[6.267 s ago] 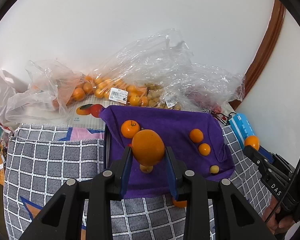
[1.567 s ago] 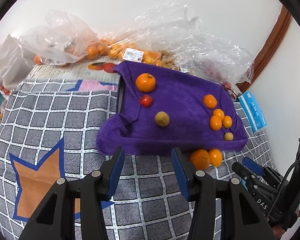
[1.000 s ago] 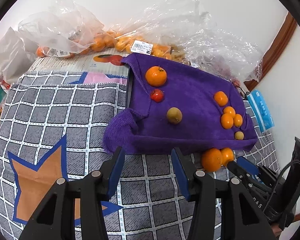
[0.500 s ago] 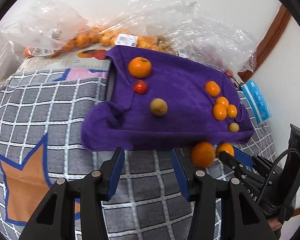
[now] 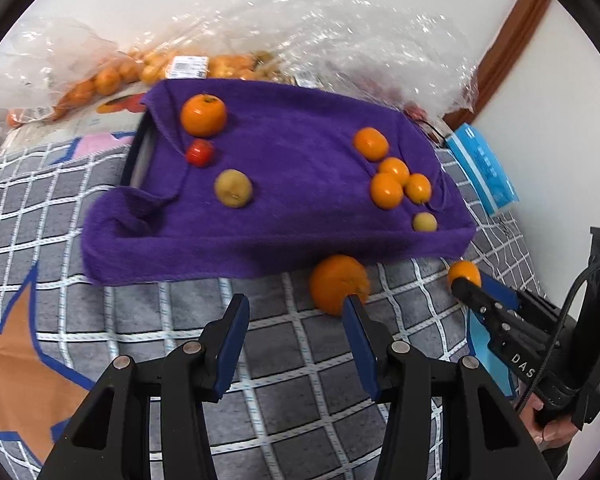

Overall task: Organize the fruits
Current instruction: 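Grasp the last large orange with the left tool while the right tool holds its orange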

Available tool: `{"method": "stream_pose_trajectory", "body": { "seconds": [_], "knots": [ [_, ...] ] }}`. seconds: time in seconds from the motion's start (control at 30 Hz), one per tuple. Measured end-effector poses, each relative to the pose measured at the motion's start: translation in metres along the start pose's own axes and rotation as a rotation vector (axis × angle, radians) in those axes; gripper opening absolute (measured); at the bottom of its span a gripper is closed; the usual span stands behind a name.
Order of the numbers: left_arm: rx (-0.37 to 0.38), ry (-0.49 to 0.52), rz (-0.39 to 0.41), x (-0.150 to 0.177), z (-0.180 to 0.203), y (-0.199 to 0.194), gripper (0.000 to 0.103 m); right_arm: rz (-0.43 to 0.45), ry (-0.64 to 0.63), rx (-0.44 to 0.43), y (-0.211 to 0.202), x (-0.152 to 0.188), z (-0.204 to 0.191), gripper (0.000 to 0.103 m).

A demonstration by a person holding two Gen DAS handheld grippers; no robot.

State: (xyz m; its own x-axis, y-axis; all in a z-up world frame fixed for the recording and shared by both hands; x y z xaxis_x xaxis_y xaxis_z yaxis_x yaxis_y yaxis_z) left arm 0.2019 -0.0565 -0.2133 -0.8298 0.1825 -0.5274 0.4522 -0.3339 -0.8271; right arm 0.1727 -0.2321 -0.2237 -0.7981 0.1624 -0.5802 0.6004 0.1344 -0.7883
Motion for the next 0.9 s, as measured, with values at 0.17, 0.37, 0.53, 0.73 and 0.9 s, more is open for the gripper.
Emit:
{"method": "stream_pose_trajectory", "body": {
  "seconds": [0.17, 0.37, 0.53, 0.73, 0.9],
  "knots": [
    [0.017, 0.019, -0.025, -0.002, 0.015, 0.013, 0.046, 0.002, 0.015, 0.009, -0.003, -0.001, 0.013, 0.033],
    [0.027, 0.034, -0.054, -0.003, 0.027, 0.030, 0.046, -0.006, 0.040, 0.021, 0.000, -0.001, 0.026, 0.033],
    [0.031, 0.038, -0.076, -0.002, 0.030, 0.044, 0.046, -0.020, 0.043, 0.027, 0.006, 0.001, 0.028, 0.033],
    [0.015, 0.056, -0.069, -0.008, 0.035, 0.052, 0.046, -0.030, 0.038, 0.030, 0.011, 0.000, 0.026, 0.033],
    [-0.019, 0.086, -0.057, -0.011, 0.036, 0.054, 0.040, -0.036, 0.035, 0.034, 0.014, -0.001, 0.024, 0.033]
  ]
}}
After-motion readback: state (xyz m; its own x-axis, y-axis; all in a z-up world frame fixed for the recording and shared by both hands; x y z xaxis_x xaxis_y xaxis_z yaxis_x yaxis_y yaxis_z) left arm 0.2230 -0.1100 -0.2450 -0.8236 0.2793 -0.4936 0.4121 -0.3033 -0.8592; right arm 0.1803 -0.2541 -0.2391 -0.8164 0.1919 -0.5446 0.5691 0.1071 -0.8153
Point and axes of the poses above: each gripper's, at about its wrist camera, not at the fingertips, and y roughly the way its jaws point, z to its right, x to its underside, the point moved 10 cm from there along y, roughly the way its jaws point, and after that the axes turned 8 degrees about y, right-handed, at the moved point
